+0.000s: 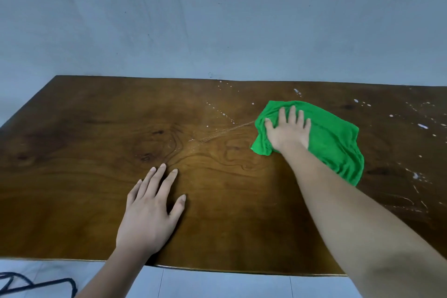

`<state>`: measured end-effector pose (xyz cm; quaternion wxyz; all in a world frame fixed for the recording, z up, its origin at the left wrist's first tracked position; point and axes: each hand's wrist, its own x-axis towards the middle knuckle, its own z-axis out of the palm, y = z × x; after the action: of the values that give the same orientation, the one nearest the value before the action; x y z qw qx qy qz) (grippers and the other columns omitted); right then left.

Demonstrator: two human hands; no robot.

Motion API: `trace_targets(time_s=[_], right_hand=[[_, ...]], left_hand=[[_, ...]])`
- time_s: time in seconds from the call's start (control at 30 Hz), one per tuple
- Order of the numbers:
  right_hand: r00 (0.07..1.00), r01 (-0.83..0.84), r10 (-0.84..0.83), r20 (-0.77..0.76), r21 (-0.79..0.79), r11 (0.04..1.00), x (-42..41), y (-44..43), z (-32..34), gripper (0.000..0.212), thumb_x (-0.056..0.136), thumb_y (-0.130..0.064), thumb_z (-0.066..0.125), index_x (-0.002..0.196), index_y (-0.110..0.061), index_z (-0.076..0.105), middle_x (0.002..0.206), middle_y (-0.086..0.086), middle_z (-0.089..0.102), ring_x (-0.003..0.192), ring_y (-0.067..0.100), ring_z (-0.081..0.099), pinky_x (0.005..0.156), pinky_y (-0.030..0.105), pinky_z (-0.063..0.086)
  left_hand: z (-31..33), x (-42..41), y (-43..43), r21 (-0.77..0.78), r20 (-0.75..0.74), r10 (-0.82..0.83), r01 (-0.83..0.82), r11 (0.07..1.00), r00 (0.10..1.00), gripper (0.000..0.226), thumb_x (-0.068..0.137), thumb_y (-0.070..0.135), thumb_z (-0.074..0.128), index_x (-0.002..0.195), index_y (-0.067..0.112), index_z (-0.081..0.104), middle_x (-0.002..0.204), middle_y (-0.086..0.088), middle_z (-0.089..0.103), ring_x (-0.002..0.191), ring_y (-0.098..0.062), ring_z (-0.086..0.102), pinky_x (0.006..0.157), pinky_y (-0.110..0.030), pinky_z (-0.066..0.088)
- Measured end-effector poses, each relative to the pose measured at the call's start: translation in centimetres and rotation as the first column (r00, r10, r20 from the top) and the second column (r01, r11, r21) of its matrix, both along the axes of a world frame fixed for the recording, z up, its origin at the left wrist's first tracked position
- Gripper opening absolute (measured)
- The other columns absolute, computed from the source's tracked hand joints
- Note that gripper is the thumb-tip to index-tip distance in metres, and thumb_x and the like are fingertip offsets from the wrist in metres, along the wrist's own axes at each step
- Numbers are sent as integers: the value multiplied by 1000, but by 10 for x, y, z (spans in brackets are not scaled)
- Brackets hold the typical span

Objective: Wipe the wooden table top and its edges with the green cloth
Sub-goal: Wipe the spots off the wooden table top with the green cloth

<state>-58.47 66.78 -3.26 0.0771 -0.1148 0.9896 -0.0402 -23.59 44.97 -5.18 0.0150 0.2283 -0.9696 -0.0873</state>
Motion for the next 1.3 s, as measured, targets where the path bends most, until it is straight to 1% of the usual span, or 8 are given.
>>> trace_targets(time_s=[0.27, 0.43, 0.6, 0.67, 0.8, 1.03, 1.2, 1.3], right_hand=[[933, -360, 360, 8, -17, 933, 90, -148, 4, 88, 104, -78, -2, 177, -28, -6, 183, 11, -16, 170, 39, -13, 135, 63, -6], [740, -671, 672, 33, -35, 741, 132, -200, 4, 82, 107, -78, 6, 177, -36, 0, 185, 2, -13, 171, 30, -14, 136, 59, -8], [537, -842, 844, 18, -49, 537, 84, -184, 4, 80, 106, -85, 10, 175, -46, 4, 185, -9, -6, 171, 17, -7, 138, 51, -4], [570, -820, 821, 14, -56, 570, 51, -161, 6, 81, 104, -87, 9, 174, -49, 3, 184, -10, -6, 171, 18, -5, 138, 52, -2], [746, -665, 665, -6, -44, 746, -23, -96, 8, 83, 101, -91, 4, 173, -50, 0, 183, -10, -9, 171, 21, -5, 138, 55, 1], [976, -215, 213, -43, -35, 976, -104, 15, 2, 89, 101, -88, 3, 177, -41, 6, 186, -2, -2, 172, 26, 0, 138, 54, 3], [992, 129, -129, 18, -50, 990, -103, -12, 0, 83, 108, -72, 10, 178, -28, 3, 186, 8, -4, 172, 35, -3, 137, 58, -1], [998, 66, -65, 19, -35, 997, -86, -68, 1, 84, 108, -70, 10, 178, -24, 2, 186, 11, -5, 171, 38, -4, 136, 60, -1]], left_hand=[[2, 0, 3, 0, -12, 0, 0, 1000, 1000, 81, 104, 83, 7, 175, 44, 12, 185, 15, 1, 169, -8, -9, 137, -39, -3], [3, 1, 3, -6, -13, -2, 2, 1000, 1000, 81, 105, 81, 7, 174, 41, 18, 184, 14, 6, 169, -6, -10, 138, -40, -2], [3, 2, 4, -27, -22, -2, 1, 1000, 1000, 80, 106, 81, 11, 174, 40, 22, 184, 15, 8, 168, -3, -9, 137, -37, -1], [3, 1, 4, -33, -15, 4, -4, 999, 1000, 81, 105, 83, 9, 174, 41, 19, 184, 17, 4, 168, -2, -13, 137, -36, -4], [3, 1, 3, -16, -24, 3, -4, 1000, 1000, 83, 103, 85, 9, 174, 43, 17, 184, 18, 3, 167, 0, -14, 137, -37, -3], [2, 1, 3, -8, -27, -6, 6, 1000, 1000, 82, 104, 84, 10, 174, 42, 17, 184, 17, 3, 167, -1, -15, 138, -38, 1], [3, 1, 4, 17, -31, -8, 9, 1000, 999, 82, 104, 84, 10, 175, 42, 18, 184, 17, 4, 168, -3, -13, 139, -42, 6], [3, 2, 3, 33, -43, -1, 2, 999, 999, 82, 104, 84, 11, 174, 42, 19, 184, 17, 4, 168, -3, -11, 139, -44, 8]])
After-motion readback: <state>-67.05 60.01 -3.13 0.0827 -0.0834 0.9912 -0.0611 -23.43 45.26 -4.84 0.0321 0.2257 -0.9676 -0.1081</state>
